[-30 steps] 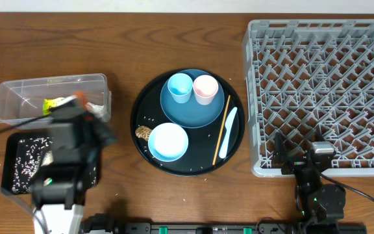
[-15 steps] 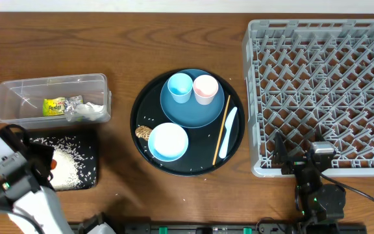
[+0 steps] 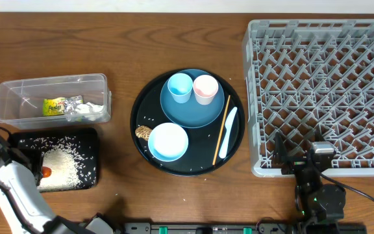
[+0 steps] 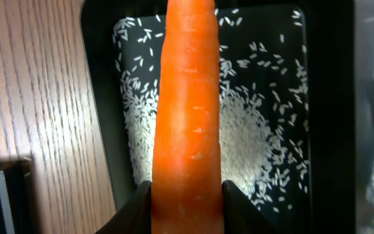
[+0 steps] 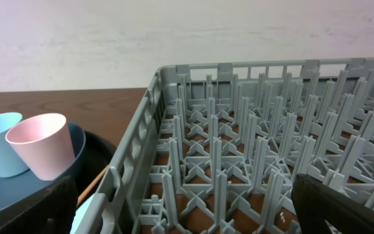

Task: Sort waste into correct bins and load items into the dishwasher rack
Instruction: 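Lower the carrot onto the black tray and open the left gripper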

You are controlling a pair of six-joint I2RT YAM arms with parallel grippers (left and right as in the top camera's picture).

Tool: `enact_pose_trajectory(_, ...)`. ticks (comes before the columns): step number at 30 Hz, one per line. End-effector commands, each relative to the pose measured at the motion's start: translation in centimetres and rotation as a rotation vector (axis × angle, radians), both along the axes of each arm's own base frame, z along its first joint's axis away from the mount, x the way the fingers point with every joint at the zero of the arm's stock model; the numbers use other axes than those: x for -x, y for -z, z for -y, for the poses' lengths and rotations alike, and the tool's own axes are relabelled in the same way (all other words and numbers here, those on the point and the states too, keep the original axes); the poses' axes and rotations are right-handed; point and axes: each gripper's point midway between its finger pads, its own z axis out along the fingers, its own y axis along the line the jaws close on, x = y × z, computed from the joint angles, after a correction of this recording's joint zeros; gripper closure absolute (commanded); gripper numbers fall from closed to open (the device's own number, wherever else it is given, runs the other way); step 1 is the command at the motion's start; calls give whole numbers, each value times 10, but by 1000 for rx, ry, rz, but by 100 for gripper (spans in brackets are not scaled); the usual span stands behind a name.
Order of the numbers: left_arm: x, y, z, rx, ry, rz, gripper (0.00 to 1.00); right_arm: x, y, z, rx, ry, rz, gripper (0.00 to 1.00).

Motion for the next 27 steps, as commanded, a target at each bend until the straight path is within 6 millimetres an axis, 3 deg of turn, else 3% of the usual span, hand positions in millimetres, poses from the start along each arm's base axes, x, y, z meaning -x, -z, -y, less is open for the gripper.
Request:
enact_pose_trajectory(1, -3, 6, -6, 5, -16, 9, 89, 0, 2, 6, 14, 24, -4, 1)
enact_pose_trajectory(4, -11, 10, -7, 19, -6, 32, 89, 0, 2, 6, 14, 24, -4, 1)
enact_pose_trajectory(6, -15, 11, -8, 21, -2, 46, 79, 0, 2, 6, 14, 24, -4, 1)
enact_pose_trajectory(19, -17, 15, -4, 49, 7, 55, 73, 0, 2, 6, 13, 24, -5, 1)
enact_pose_trajectory(23, -17, 16, -4, 50, 7, 54, 51, 0, 2, 6, 14, 24, -4, 1)
enact_pose_trajectory(27, -18, 16, -4, 50, 8, 54, 42, 0, 2, 6, 13, 24, -5, 1)
